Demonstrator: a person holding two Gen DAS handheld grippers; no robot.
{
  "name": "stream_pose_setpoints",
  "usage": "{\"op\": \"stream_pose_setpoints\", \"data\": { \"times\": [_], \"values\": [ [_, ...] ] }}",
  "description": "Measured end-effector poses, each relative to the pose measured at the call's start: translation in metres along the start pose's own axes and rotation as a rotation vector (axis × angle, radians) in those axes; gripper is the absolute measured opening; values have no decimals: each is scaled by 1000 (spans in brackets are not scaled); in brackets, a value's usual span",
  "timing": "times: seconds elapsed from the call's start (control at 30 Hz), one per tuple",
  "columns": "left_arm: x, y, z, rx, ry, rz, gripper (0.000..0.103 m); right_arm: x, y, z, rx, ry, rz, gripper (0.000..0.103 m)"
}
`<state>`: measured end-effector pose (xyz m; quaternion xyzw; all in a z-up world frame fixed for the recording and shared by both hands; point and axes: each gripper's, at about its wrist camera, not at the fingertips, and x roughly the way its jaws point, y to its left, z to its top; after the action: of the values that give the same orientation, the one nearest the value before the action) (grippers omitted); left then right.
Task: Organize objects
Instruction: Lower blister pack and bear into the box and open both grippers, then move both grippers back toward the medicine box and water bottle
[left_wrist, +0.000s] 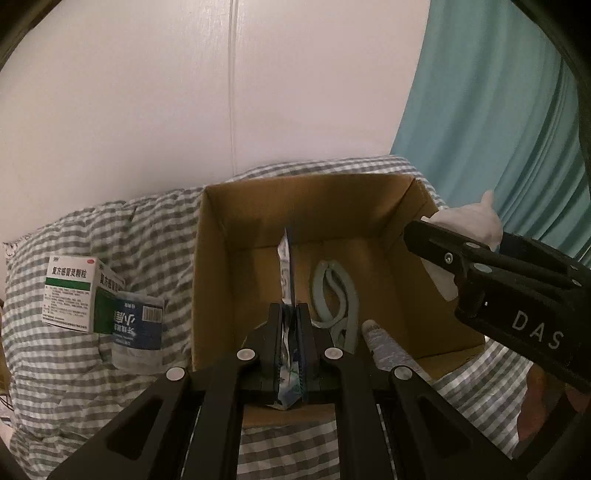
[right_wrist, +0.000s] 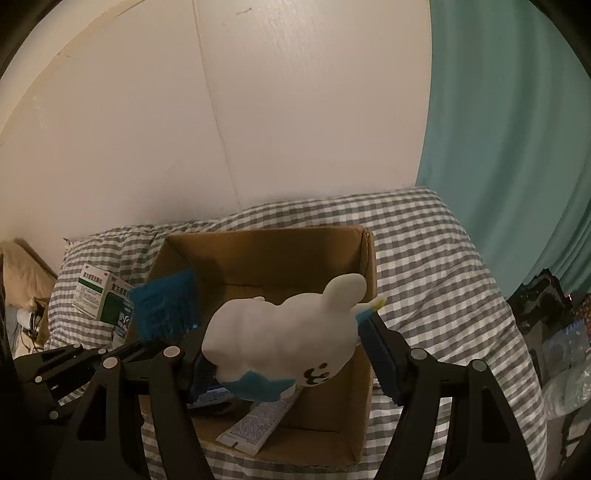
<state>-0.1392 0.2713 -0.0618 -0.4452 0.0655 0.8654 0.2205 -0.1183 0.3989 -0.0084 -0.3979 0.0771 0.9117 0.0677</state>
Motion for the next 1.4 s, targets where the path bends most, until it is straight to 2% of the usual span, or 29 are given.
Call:
{"op": "stream_pose_setpoints", "data": {
  "times": [0.07, 0.17, 0.2, 0.23, 0.3, 0.4, 0.53, 0.6, 0.77, 1.0, 1.23, 1.4],
  "values": [
    [-2, 1, -1, 0, -4, -1, 9, 3, -2, -2, 3, 2, -1, 71],
    [-9, 3, -2, -3, -9, -7, 13, -5, -3, -4, 18, -12, -6, 77],
    [-14, 3, -1, -2, -15, -4, 24, -7, -1, -3, 22, -19, -5, 78],
    [-21, 3, 0, -1, -22, 6, 43, -12, 0, -2, 25, -28, -4, 79],
    [-36, 8, -1, -3, -55, 35, 67, -25, 3, -3, 26, -45, -8, 81],
    [-64, 18, -2, -13, -101, 54, 71, -47, 10, -3, 9, -69, -22, 83],
    [-103, 40, -5, -26, -155, 118, 88, -82, 24, -8, -5, -108, -30, 87],
    [-121, 50, -9, -29, -184, 145, 94, -100, 35, -13, -13, -129, -23, 89],
    [-166, 87, -27, -43, -259, 222, 101, -143, 71, -29, -72, -180, -2, 93],
    [-198, 146, -62, -120, -293, 283, 103, -153, 140, -54, -146, -198, 50, 93],
    [-176, 205, -102, -200, -246, 345, 103, -113, 206, -72, -202, -150, 92, 93],
    [-143, 240, -130, -252, -210, 401, 103, -56, 244, -88, -226, -73, 75, 93]
  ]
}}
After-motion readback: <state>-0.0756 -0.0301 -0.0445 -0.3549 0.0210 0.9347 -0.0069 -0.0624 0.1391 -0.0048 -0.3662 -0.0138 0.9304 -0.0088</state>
